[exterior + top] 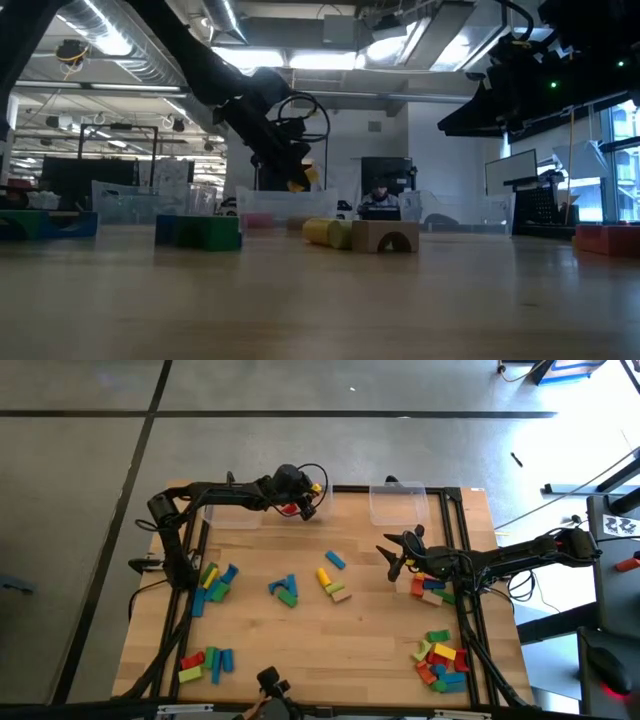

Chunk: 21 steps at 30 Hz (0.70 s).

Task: Sort blocks by size
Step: Put the yellow cylindrical block into the middle transparent bin

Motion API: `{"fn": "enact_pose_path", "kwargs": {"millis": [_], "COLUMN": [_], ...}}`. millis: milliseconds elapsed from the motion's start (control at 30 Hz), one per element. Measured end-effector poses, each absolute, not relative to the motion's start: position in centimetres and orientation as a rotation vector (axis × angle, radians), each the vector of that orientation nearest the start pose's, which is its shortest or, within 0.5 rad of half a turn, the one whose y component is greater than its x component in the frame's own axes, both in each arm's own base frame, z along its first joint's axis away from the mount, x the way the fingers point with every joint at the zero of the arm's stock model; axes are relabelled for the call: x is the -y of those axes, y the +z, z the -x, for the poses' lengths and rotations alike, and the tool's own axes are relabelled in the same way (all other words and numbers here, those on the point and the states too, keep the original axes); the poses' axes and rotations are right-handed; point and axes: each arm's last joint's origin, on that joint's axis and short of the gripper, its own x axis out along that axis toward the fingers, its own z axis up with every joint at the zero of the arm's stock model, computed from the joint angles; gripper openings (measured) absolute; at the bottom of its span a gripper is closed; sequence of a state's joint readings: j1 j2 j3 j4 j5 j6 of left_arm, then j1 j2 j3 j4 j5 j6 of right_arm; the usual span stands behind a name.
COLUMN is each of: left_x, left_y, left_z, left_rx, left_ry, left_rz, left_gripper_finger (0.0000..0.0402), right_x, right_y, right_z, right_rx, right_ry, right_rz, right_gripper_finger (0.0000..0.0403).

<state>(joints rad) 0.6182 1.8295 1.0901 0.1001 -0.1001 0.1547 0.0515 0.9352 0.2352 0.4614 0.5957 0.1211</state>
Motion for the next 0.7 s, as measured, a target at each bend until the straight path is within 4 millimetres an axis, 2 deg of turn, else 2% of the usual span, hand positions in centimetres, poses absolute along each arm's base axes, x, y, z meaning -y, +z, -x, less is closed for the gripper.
{"fn": "enact_pose_path", "kwargs": {"millis": [300,433,533,700], "left_x": [-22.6,-21.9,-20.3,-16.5], "left_y": [18.0,18.6,19.8,21.3], "left_z": [-31.3,-31.3,-31.7,-32.5], "left_rx": [-0.689,-0.706,-0.707,-0.729], "left_ry": [0.641,0.613,0.547,0.376], "left_rz": [0.028,0.007,-0.027,-0.098], "left_gripper_finger": [0.0199,0.0208,0.0209,0.021], "right_x": [0.7,0.7,0.7,0.7], "right_y": [18.2,18.2,18.2,18.2], "right_z": [-17.9,-17.9,-17.9,-17.9], "right_rx": [-0.196,-0.197,-0.202,-0.202], "right_ry": [-0.554,-0.554,-0.552,-0.551], "right_rz": [-0.04,-0.037,-0.019,-0.017], "right_gripper_finger": [0.0209,0.0209,0.0209,0.0209]}}
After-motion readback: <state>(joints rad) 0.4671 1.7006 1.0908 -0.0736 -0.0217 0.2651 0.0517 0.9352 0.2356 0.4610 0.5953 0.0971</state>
